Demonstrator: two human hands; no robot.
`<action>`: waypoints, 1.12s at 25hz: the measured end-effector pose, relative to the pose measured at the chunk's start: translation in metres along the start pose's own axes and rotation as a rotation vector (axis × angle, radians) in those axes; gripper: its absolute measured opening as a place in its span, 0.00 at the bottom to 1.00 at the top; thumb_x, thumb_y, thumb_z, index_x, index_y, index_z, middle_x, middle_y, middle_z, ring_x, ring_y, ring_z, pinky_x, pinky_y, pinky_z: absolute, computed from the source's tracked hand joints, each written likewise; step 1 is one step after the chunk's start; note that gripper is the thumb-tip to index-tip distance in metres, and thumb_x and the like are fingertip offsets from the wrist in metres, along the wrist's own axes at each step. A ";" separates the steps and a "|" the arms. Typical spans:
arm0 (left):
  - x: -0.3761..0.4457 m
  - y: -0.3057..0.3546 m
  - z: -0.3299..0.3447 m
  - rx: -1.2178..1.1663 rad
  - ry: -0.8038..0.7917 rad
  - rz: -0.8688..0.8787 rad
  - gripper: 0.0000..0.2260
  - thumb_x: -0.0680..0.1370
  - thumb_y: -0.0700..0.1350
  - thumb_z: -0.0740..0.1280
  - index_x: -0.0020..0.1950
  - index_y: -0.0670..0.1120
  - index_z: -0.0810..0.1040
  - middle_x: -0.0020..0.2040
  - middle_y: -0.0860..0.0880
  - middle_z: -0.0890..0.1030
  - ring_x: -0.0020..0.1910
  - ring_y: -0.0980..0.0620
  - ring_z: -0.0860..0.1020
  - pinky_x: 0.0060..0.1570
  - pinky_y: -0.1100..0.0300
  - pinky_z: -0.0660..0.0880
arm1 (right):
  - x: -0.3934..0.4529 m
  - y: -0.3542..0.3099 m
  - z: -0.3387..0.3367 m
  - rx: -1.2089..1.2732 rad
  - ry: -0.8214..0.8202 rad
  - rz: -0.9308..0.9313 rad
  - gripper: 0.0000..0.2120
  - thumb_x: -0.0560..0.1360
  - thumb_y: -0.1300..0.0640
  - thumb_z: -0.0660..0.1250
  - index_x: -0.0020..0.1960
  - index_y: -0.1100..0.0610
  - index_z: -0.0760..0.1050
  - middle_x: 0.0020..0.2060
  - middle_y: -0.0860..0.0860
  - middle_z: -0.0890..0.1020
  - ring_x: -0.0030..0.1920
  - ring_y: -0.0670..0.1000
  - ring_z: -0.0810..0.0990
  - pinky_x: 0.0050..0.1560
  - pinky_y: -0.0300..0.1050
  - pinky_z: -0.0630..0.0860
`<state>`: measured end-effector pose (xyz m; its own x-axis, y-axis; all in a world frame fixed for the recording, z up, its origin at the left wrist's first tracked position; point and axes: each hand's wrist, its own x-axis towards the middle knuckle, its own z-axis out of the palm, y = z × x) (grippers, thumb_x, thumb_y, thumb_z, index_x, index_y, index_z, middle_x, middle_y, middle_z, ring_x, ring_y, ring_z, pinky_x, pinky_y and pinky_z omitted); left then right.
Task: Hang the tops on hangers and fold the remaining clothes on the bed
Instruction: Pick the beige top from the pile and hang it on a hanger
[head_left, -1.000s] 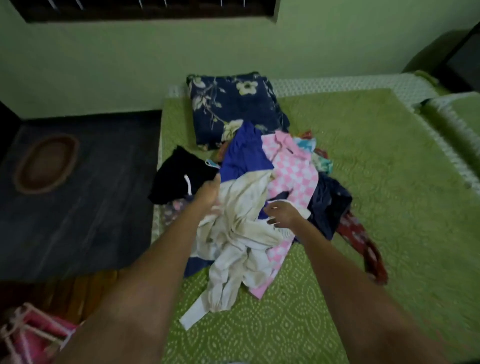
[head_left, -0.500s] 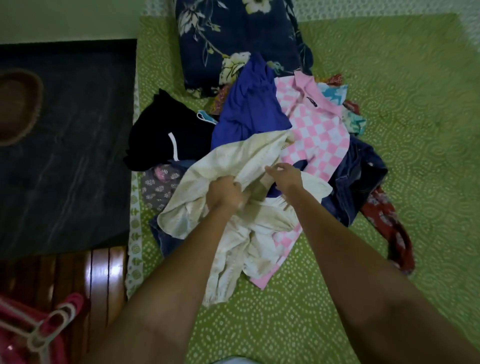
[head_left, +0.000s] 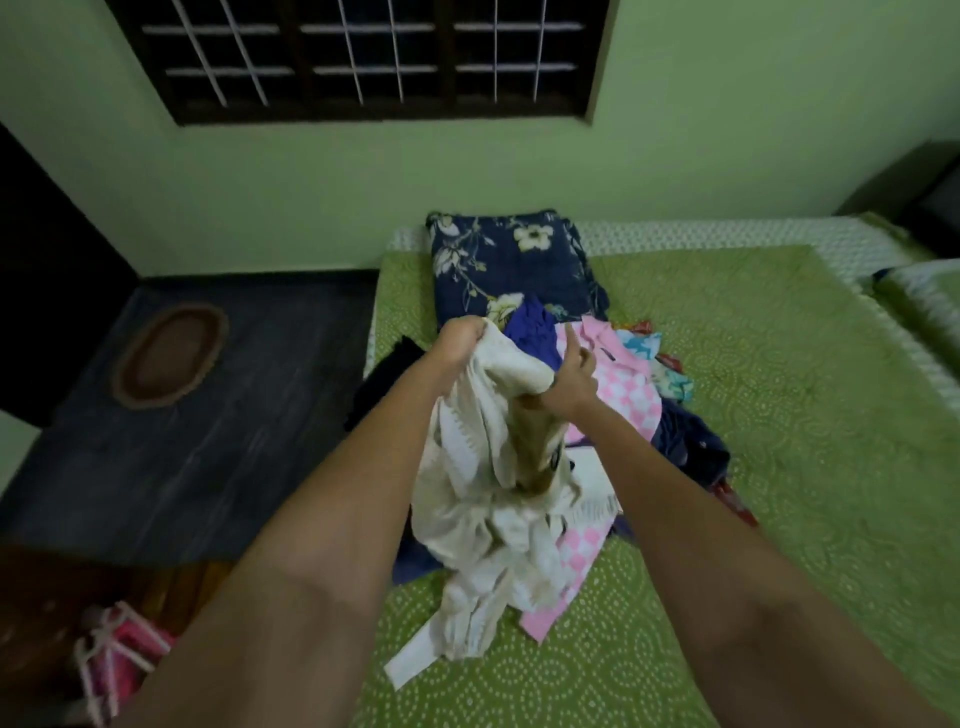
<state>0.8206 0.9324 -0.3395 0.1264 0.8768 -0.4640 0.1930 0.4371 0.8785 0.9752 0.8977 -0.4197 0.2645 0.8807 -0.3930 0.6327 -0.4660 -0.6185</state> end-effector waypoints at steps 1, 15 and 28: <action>-0.020 0.023 -0.006 0.011 -0.024 0.054 0.16 0.78 0.36 0.54 0.30 0.46 0.60 0.31 0.47 0.62 0.30 0.50 0.62 0.32 0.56 0.58 | -0.013 -0.013 -0.012 -0.040 -0.059 -0.062 0.58 0.58 0.42 0.81 0.77 0.43 0.48 0.74 0.58 0.57 0.70 0.64 0.64 0.67 0.61 0.66; -0.124 0.138 -0.070 0.913 0.539 0.664 0.30 0.74 0.67 0.61 0.70 0.51 0.64 0.70 0.49 0.64 0.68 0.45 0.63 0.64 0.43 0.58 | -0.135 -0.182 -0.129 0.455 -0.108 -0.501 0.06 0.79 0.60 0.60 0.51 0.63 0.74 0.39 0.56 0.79 0.37 0.53 0.78 0.36 0.46 0.77; -0.137 0.118 -0.038 0.438 0.351 0.785 0.20 0.78 0.36 0.61 0.66 0.51 0.63 0.43 0.46 0.76 0.41 0.46 0.77 0.37 0.54 0.74 | -0.153 -0.200 -0.147 0.573 -0.013 -0.608 0.16 0.75 0.57 0.65 0.59 0.55 0.64 0.43 0.54 0.78 0.41 0.53 0.79 0.44 0.50 0.79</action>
<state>0.7889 0.8712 -0.1683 0.0903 0.9283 0.3607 0.5322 -0.3511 0.7704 0.9150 0.8683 -0.1361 -0.0144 0.9932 0.1154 0.1929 0.1160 -0.9743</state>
